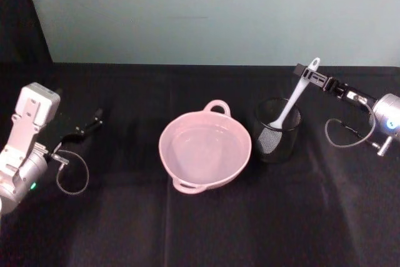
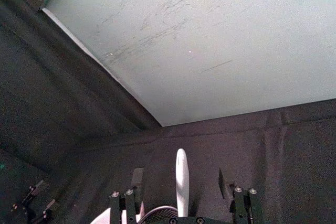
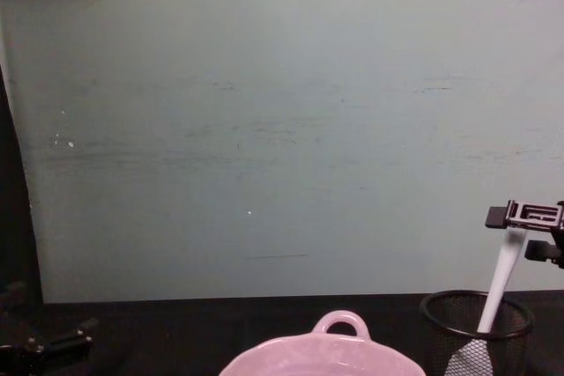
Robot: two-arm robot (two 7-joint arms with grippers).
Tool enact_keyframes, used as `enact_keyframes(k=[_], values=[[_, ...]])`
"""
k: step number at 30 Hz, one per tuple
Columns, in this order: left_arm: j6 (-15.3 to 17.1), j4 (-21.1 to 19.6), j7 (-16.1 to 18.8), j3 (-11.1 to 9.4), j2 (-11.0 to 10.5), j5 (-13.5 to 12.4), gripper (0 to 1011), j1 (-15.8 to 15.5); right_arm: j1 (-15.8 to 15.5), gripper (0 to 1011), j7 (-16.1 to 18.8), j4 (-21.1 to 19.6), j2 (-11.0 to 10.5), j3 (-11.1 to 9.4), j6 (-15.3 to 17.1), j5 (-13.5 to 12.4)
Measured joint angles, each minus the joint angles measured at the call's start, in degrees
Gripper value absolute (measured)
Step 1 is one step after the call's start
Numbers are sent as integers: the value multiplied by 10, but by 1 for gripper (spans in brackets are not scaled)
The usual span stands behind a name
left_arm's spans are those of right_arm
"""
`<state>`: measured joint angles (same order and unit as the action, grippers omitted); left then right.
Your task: Use the one hand to pick up the spoon and stir the clear water in the bowl.
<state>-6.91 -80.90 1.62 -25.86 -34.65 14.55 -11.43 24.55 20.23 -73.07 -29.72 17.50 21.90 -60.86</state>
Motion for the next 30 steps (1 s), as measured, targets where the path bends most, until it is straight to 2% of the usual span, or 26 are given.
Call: enact_keyframes(k=[10,12,15,16,17,19,25,30], values=[[0,0,0,0,0,0,1011,0,-1,650,-1,-1,0,-1,1,0],[0,0,0,0,0,0,1011,0,-1,550,-1,-1,0,-1,1,0],[0,0,0,0,0,0,1011,0,-1,488,-2,-1,0,-1,1,0],[0,0,0,0,0,0,1011,0,-1,426,-2,-1,0,-1,1,0],[0,0,0,0,0,0,1011,0,-1,426,-2,-1,0,-1,2,0],[0,0,0,0,0,0,1011,0,-1,329,-2,-1,0,-1,2,0],[0,0,0,0,0,0,1011,0,-1,147,-2,-2,0,-1,2,0],[0,0,0,0,0,0,1011,0,-1,109,-3,-2,0,-1,2,0]])
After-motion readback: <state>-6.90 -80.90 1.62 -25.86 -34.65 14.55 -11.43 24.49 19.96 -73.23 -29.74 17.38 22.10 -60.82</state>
